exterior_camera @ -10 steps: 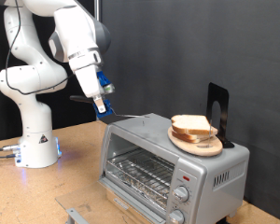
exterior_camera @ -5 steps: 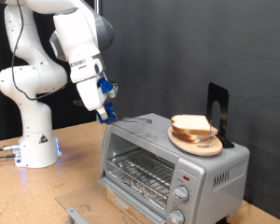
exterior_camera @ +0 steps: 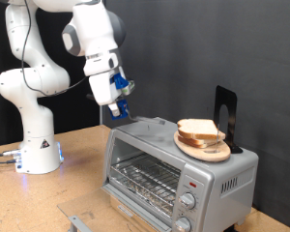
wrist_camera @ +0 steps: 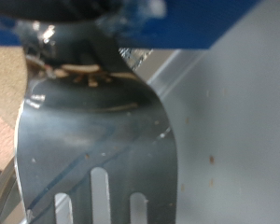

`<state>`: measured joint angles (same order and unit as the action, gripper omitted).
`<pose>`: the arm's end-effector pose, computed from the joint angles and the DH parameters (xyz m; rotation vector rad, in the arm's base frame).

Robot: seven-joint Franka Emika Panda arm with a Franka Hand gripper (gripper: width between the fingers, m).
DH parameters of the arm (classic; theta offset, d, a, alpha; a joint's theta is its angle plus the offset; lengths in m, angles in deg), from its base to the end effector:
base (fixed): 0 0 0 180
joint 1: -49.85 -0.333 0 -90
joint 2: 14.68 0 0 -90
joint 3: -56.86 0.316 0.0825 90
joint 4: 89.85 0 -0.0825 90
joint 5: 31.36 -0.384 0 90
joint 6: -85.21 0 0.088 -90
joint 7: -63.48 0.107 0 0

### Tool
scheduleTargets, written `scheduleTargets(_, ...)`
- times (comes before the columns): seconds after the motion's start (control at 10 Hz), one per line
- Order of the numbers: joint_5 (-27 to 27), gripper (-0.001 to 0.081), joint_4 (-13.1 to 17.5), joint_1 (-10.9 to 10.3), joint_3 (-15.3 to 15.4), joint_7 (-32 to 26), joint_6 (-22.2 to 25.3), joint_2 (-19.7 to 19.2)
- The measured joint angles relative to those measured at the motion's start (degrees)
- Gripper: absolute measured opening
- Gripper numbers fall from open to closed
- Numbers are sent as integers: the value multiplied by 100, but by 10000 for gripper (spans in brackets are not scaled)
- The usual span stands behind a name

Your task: Make a piece of toast with the oven

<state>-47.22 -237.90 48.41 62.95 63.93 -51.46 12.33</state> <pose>0.4116 0.0576 0.4445 -2.9305 0.0838 -0.3860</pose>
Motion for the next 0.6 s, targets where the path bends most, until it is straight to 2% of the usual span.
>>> scheduleTargets(0.3,336,401,328,27,151,502,309,-217)
scheduleTargets(0.6,458,401,504,28,240,727,334,-515)
